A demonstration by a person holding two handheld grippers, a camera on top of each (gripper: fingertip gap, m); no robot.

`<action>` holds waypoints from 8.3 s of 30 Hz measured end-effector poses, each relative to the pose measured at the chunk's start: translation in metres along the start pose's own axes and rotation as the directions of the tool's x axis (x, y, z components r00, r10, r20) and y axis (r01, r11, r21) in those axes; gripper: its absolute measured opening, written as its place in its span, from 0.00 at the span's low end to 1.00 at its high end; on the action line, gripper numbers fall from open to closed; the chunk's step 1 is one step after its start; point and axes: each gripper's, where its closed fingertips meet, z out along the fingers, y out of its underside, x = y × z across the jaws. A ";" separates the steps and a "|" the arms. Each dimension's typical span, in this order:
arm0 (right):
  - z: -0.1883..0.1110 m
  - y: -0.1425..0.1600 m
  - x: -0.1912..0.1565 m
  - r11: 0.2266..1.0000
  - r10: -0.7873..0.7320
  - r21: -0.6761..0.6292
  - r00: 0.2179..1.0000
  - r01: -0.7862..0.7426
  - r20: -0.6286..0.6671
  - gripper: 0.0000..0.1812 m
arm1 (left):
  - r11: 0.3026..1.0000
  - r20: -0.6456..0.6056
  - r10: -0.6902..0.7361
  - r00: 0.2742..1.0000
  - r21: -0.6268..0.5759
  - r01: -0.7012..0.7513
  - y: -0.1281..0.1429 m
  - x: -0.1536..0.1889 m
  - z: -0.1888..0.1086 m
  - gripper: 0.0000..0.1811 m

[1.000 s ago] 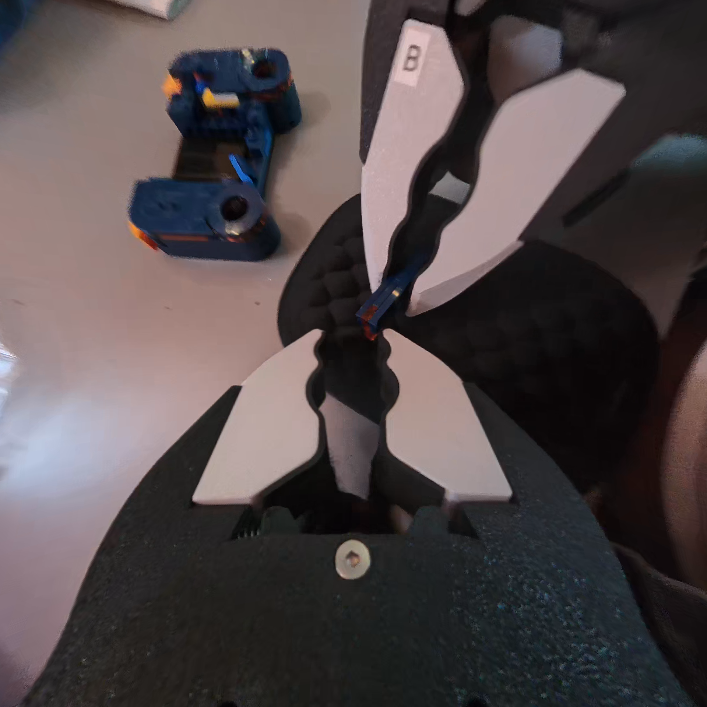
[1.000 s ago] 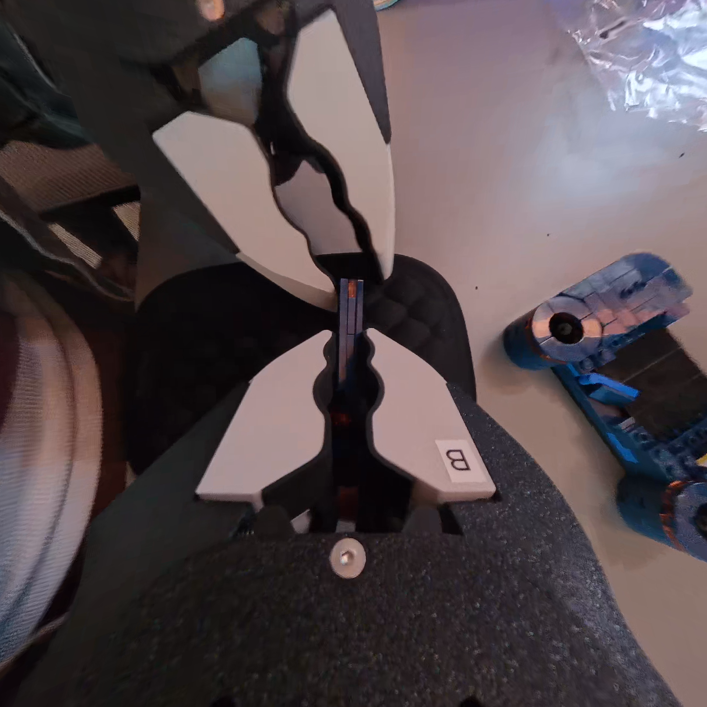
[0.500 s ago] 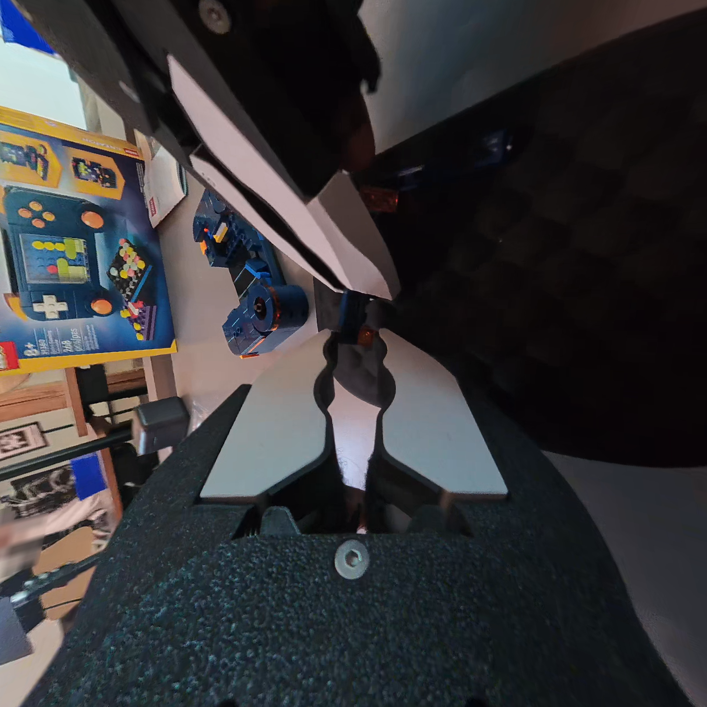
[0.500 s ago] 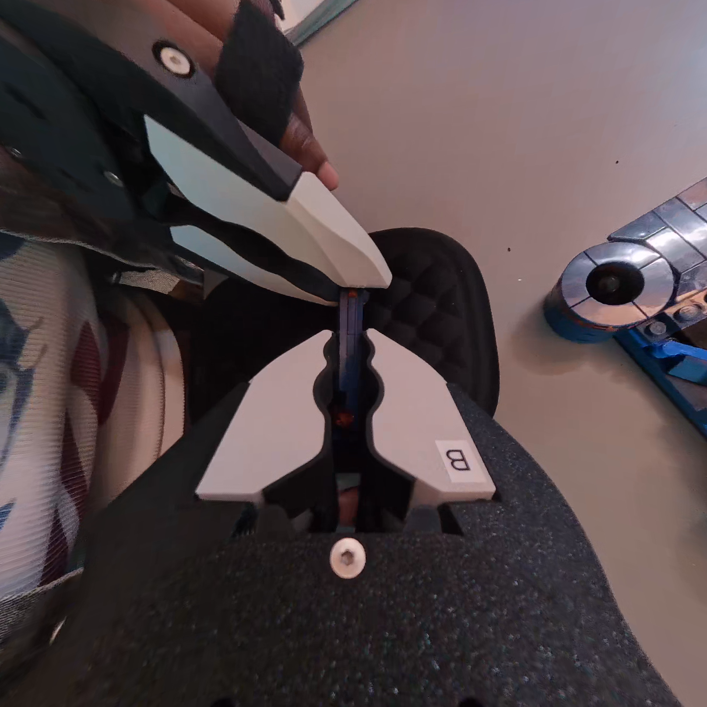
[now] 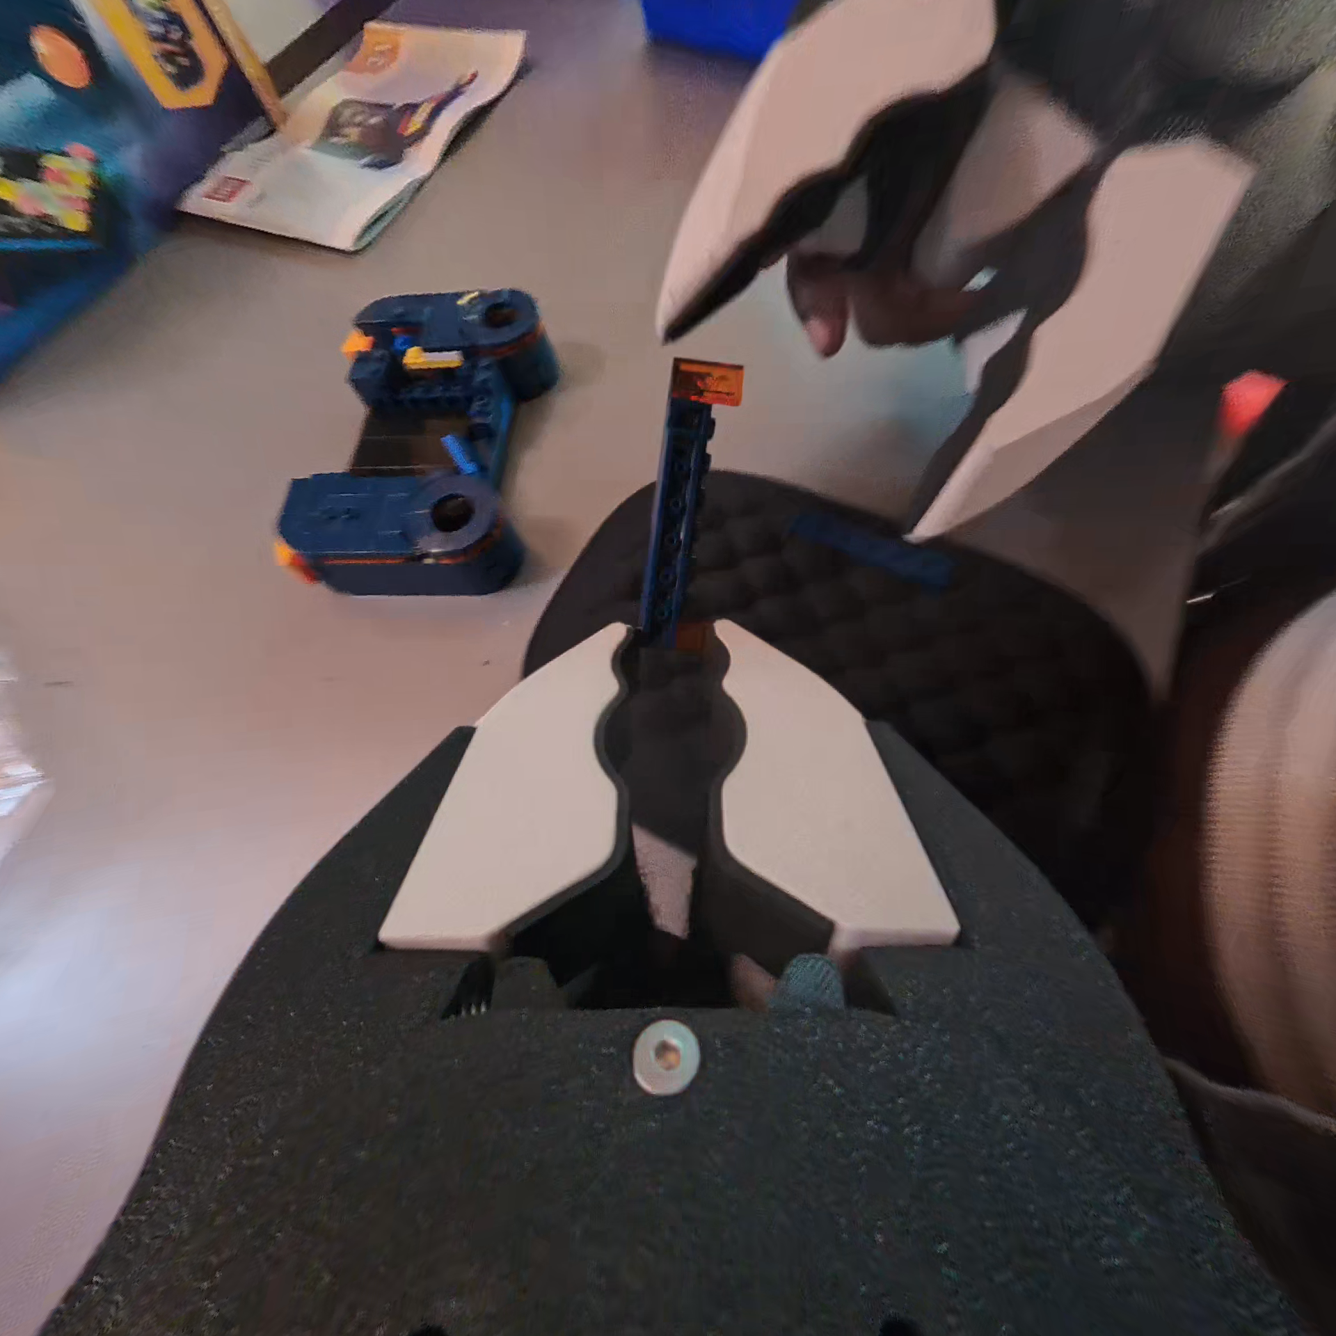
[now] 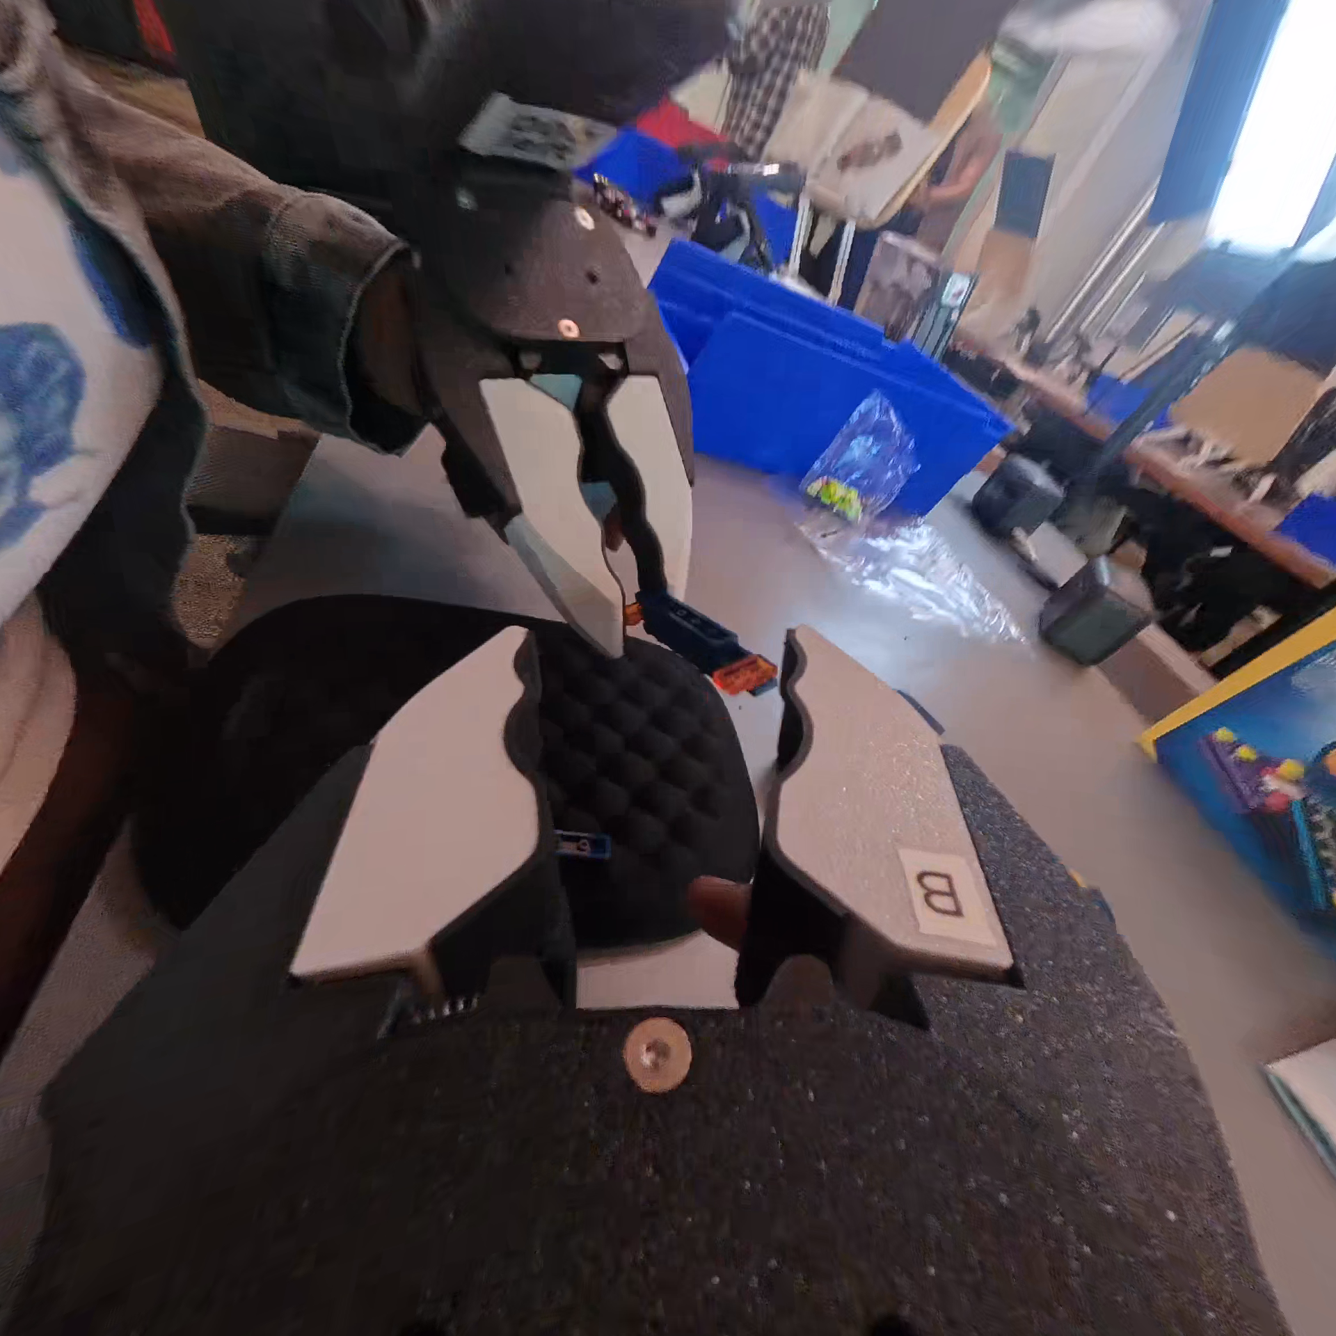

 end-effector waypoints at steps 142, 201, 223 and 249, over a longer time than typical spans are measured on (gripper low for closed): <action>0.004 0.055 -0.034 0.742 0.274 -0.671 0.910 0.006 0.312 0.00 | 0.985 -0.149 0.129 0.980 -0.091 -0.144 0.012 0.036 0.019 0.04; 0.007 0.048 -0.035 0.796 0.321 -0.594 0.914 -0.119 0.247 0.00 | 0.992 -0.196 0.119 0.973 -0.008 -0.122 0.014 0.033 0.005 0.12; -0.010 -0.051 -0.024 0.997 -0.076 0.038 0.972 0.069 0.222 0.07 | 0.700 -0.172 0.184 0.968 0.714 -0.006 -0.074 0.051 -0.053 0.06; -0.029 -0.067 -0.005 0.925 0.177 0.301 0.965 -0.230 0.194 0.14 | 0.843 0.025 0.198 0.980 0.506 -0.183 -0.048 0.037 -0.023 0.10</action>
